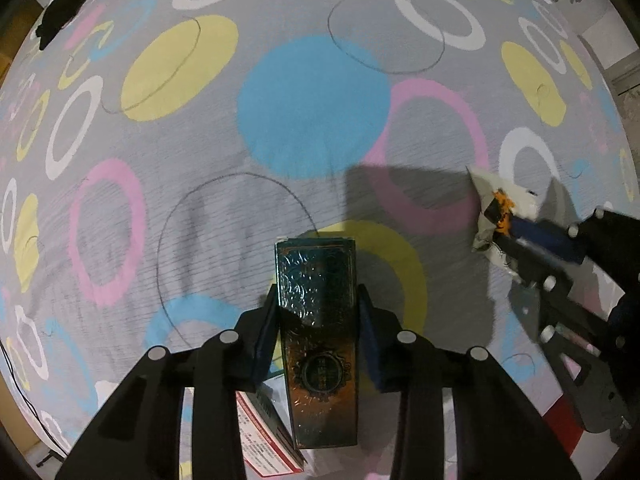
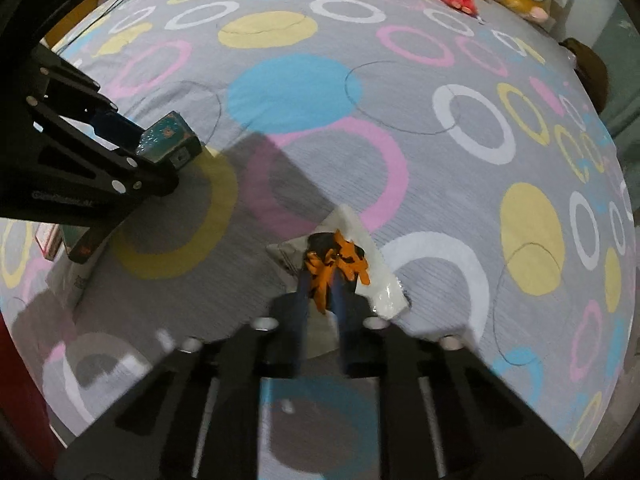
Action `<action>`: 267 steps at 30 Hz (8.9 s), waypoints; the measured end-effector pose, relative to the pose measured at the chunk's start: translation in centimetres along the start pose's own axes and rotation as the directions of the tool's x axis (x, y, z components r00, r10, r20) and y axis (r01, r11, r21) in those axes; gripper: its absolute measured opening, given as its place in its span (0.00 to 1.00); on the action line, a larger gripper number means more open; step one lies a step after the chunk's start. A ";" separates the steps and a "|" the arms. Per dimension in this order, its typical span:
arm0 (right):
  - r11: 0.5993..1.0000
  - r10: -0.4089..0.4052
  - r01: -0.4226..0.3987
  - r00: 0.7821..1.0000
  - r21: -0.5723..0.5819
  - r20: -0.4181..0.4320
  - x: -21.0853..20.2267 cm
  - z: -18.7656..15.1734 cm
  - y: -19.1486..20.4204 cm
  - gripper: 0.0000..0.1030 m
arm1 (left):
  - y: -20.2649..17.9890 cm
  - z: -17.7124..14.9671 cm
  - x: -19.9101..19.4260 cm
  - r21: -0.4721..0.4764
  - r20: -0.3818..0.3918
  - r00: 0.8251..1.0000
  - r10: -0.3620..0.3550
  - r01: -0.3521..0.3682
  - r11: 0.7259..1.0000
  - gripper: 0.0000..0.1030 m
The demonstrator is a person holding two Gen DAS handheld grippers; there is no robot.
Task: Collect trash
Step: 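Grasp dark green box with left tool while right tool grasps orange-printed sachet, then carry green box and sachet with both tools down over the floor bag, then open both tools to drop box and sachet into the plastic bag, then move both tools back over the white packets on the bed, then grasp red-and-white medicine box with left tool while right tool grasps white sachet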
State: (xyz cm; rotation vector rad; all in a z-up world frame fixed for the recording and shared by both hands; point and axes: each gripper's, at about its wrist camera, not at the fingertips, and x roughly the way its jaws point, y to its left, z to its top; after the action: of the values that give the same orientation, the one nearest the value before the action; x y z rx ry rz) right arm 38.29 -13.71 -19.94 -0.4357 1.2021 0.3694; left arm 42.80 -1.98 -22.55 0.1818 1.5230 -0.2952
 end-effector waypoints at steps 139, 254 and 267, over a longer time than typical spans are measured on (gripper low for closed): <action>0.938 0.072 -0.027 0.990 0.344 -0.120 -4.3 -33.3 21.4 0.16 | -9.4 -38.8 9.8 -0.335 -0.085 0.982 -0.171 0.133 0.933 0.34; 0.933 0.067 -0.124 0.982 0.337 0.176 -3.0 -2.0 11.9 0.85 | 8.5 -8.0 -3.0 -0.326 0.056 0.998 -0.023 0.040 0.944 0.81; 0.926 0.069 -0.118 0.987 0.360 0.147 -0.1 -0.8 12.5 0.83 | 9.3 -7.1 -0.9 -0.343 0.033 0.999 -0.040 0.049 0.938 0.73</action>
State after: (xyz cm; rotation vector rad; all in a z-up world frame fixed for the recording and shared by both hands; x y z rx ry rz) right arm 31.39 -3.37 -21.72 -0.0271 1.1341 0.2425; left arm 38.83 9.05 -22.53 -0.1334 1.5296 -0.0625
